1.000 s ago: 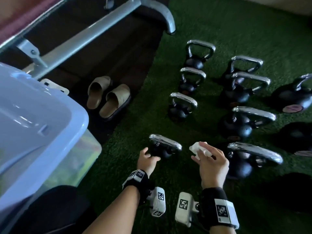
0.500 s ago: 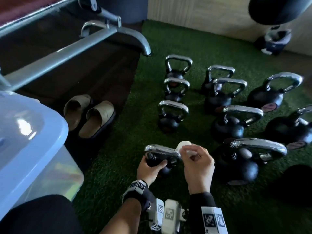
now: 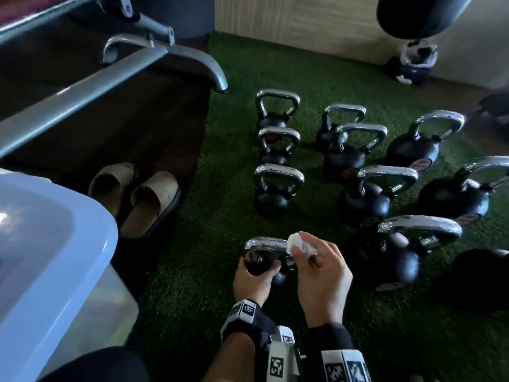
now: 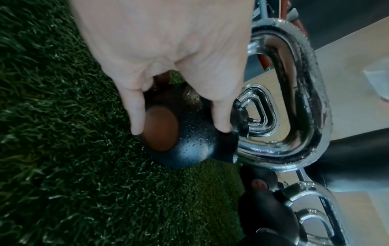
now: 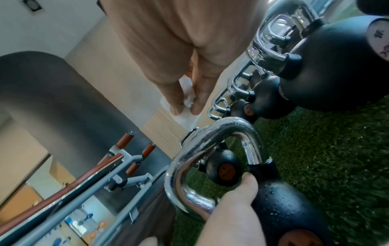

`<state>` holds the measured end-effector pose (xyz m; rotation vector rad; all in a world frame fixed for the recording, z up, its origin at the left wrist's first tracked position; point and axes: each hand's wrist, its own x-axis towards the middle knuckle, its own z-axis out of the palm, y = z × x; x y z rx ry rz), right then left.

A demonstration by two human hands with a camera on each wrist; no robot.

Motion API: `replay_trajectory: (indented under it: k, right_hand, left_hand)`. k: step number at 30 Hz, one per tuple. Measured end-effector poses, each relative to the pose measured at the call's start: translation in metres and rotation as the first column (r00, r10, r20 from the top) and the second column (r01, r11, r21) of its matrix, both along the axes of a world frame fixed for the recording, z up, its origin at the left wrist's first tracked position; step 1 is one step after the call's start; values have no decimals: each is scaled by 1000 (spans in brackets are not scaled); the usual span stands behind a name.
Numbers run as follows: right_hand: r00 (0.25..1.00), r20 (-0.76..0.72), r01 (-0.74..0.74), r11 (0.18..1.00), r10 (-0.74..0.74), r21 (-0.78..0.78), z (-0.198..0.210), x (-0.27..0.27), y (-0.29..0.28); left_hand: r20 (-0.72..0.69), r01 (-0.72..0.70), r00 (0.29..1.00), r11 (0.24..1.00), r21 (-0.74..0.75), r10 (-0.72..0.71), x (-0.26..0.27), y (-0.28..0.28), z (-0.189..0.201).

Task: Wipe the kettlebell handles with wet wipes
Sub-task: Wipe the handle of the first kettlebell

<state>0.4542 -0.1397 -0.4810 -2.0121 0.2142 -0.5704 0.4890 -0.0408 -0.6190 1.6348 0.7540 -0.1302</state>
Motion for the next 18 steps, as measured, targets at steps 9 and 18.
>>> replay_trajectory:
  k: [9,18]
  right_hand:
    - [994,55,-87,993,92,-83,-9,12,12]
    - [997,2,-69,984,71,-164,-28,22,7]
  left_hand:
    - [2,20,1000,1000,-6,-20,-5,7,-5]
    - [16,36,999,999,-15,-35,-4,11,-10]
